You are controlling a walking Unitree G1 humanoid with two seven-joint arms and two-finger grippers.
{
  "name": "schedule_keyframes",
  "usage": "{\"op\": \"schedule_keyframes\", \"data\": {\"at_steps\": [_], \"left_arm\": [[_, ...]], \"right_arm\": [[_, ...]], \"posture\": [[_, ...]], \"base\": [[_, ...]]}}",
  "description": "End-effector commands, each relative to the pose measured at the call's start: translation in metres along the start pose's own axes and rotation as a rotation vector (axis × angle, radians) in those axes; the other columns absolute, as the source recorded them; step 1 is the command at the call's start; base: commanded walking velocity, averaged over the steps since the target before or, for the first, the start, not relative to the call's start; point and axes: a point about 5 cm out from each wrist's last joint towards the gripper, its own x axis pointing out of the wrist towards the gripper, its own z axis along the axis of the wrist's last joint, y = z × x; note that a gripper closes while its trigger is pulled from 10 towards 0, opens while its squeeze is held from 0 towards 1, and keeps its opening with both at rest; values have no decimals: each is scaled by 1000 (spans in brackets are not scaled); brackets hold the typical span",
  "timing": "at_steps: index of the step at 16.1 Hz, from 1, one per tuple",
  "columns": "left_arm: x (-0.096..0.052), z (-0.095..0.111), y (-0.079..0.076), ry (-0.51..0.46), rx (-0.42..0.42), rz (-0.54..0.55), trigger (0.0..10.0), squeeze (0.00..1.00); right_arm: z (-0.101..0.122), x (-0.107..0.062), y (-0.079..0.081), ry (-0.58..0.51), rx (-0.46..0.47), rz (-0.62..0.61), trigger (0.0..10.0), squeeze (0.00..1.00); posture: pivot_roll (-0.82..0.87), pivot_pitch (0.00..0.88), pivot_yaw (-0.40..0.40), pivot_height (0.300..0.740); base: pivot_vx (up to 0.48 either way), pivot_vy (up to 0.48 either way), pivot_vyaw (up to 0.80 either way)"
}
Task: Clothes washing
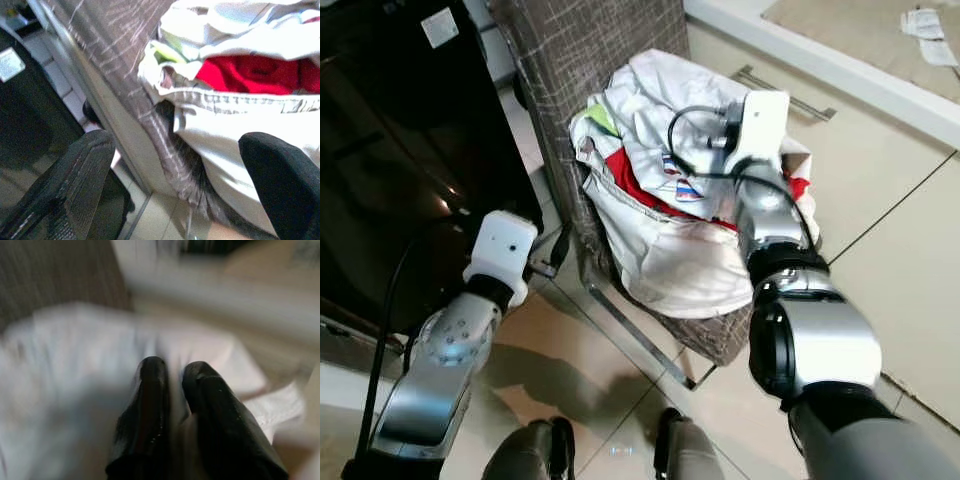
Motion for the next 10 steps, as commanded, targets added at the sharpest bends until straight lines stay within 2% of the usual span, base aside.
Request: {"op": "schedule_keyframes", "data": {"at_steps": [1, 3, 6, 8, 9, 10], "left_arm": [[3, -2, -2, -6, -3, -5, 10000, 0], [13, 0, -2, -29, 2, -17, 10000, 0], [21, 2, -5, -52, 2, -32, 10000, 0], [26, 0, -7, -62, 3, -39, 10000, 0], [26, 1, -8, -64, 4, -40, 10000, 0], [27, 0, -9, -65, 5, -41, 10000, 0]], "right_arm": [[25, 6, 1, -97, -5, 11, 0, 0], [47, 11, 0, -164, 5, 34, 0, 0], [77, 16, 0, -251, 5, 78, 0, 0], [84, 19, -6, -232, -3, 59, 0, 0], [75, 19, -8, -188, 37, 46, 10000, 0], [60, 18, -12, -123, 110, 25, 10000, 0]], "posture": [[48, 70, -6, 740], [24, 43, 7, 740], [7, 32, 14, 740], [-3, 25, 15, 740], [-3, 24, 15, 740], [-2, 25, 16, 740]], "base": [[0, 0, 0], [0, 0, 0], [0, 0, 0], [0, 0, 0], [0, 0, 0], [0, 0, 0]]}}
